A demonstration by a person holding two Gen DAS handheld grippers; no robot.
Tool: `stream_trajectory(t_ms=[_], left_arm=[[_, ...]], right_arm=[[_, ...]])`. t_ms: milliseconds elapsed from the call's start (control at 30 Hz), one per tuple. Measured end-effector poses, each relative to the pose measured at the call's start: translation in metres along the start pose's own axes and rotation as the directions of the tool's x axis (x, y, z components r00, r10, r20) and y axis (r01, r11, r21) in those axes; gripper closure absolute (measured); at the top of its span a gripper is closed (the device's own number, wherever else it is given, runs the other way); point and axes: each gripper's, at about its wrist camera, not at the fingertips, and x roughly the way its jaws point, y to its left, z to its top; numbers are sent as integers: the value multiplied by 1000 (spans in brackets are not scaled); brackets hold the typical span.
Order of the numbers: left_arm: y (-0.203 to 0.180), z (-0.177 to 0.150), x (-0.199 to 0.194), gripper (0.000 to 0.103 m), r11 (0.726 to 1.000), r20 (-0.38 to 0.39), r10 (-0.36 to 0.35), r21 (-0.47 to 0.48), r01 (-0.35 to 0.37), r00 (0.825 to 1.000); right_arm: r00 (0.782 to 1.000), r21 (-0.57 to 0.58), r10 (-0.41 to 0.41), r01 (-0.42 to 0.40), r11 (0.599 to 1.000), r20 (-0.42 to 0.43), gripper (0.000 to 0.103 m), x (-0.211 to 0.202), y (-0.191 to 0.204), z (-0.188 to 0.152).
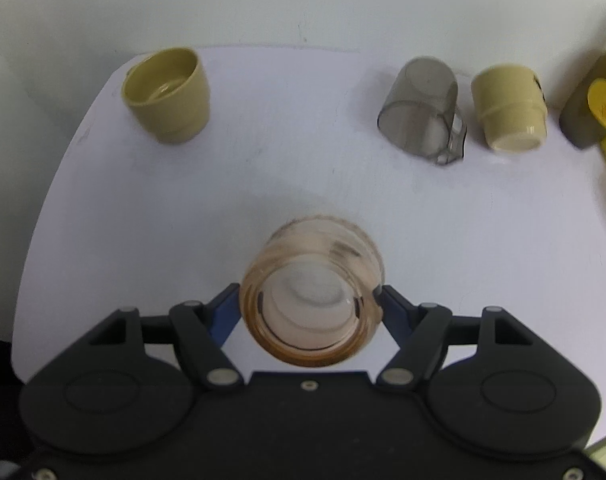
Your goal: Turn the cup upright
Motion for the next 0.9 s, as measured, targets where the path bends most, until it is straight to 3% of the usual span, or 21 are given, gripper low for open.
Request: stream_trajectory(t_ms=[200, 267, 367, 433, 467, 533, 667, 833, 900], left_arm=[[-9, -6, 0, 18, 1000, -13, 1, 12, -1, 1000], [-12, -9, 0, 18, 1000, -19, -2, 5, 2, 1000], [-15, -15, 3, 18, 1000, -37, -6, -15, 5, 999], [-19, -20, 4, 18, 1000, -48, -4, -20, 3, 999], [-21, -21, 4, 18, 1000, -51, 0, -21, -1, 999], [-26, -26, 1, 18, 1000, -58, 9, -17, -10, 998], [-44, -27, -5, 16, 997, -58, 64, 41, -61, 996], [-70, -23, -15, 15, 993, -29, 76, 89, -73, 997], [-83, -23, -20, 14, 993, -14, 78, 88, -76, 997]], right_arm=[[1000, 16, -9, 8, 1000, 24, 29, 11, -8, 21], [996, -6, -24, 24, 1000, 88, 18, -2, -9, 19], [997, -18, -27, 28, 999, 77, 13, -8, -10, 11], [997, -24, -25, 27, 999, 67, 16, -7, -10, 8], [998, -40, -30, 32, 999, 55, 29, -3, -10, 3], [999, -54, -22, 24, 998, 32, 37, 3, -13, 0], [999, -88, -44, 46, 995, 24, 37, 11, -17, 6], [999, -85, -47, 49, 995, 18, 37, 15, -37, 24], [998, -99, -40, 45, 994, 55, 34, 3, -43, 25]])
